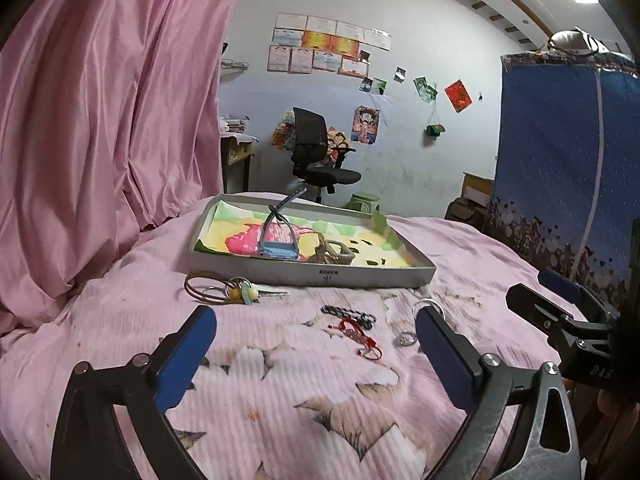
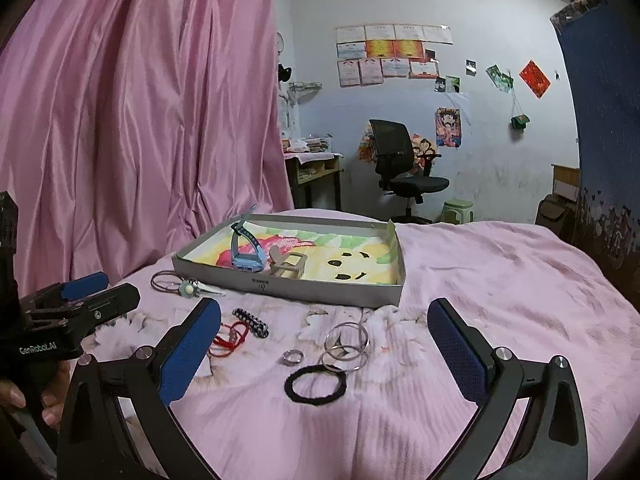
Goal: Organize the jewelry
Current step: 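Pull both open tools back from the tray toward the jewelry, then grasp the red beaded bracelet with the left tool while the right tool grasps the black hair tie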
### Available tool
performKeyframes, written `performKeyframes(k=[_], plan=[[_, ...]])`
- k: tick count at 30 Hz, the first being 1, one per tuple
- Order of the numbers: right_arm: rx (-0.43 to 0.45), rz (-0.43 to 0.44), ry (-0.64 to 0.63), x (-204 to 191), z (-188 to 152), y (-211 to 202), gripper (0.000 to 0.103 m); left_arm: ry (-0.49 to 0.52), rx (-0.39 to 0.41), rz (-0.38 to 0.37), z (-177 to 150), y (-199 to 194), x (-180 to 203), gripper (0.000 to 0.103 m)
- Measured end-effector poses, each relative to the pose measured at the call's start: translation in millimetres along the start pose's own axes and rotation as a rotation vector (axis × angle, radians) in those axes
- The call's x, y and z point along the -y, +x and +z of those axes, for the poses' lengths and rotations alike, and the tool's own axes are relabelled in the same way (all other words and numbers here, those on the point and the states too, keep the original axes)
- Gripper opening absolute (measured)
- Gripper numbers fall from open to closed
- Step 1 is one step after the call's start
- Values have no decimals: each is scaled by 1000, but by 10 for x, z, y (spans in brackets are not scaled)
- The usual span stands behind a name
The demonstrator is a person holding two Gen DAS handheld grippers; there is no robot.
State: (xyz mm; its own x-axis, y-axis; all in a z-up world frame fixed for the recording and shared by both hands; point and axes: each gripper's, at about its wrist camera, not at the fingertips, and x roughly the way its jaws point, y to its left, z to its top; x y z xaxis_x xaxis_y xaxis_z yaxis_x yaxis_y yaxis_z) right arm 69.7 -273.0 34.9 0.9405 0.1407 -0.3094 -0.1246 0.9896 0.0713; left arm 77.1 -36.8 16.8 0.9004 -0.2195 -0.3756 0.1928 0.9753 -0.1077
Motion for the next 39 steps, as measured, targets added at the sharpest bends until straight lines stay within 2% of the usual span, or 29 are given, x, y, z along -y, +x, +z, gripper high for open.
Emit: performKeyframes(k=[4,11,19,25,27,29,32,38,39], plan=[[-14,-8,-24,-7,-62,-23,102,27,-30,-10,-34,39,29,102],[-97,-27,-12,92,-162,88,102,72,-92,-20,-65,138,70,103],[-213,-39,6,173,-252,293,102,101,-207,-56,-43,343,114,103],[-279,-5,10,209,-304,424,101,90,-312,-97,-28,543,99,103],[-298,8,13,210,-317,466,97,72,-329,-110,-11,595,74,103],[-318,19,13,205,-326,521,80,61,-342,-124,1,646,75,99],[-358,40,25,219,-344,621,65,62,-372,-147,26,739,102,89],[-432,94,64,268,-385,840,47,114,-420,-193,61,908,247,67],[-446,98,67,269,-395,873,45,128,-430,-203,64,936,283,61]])
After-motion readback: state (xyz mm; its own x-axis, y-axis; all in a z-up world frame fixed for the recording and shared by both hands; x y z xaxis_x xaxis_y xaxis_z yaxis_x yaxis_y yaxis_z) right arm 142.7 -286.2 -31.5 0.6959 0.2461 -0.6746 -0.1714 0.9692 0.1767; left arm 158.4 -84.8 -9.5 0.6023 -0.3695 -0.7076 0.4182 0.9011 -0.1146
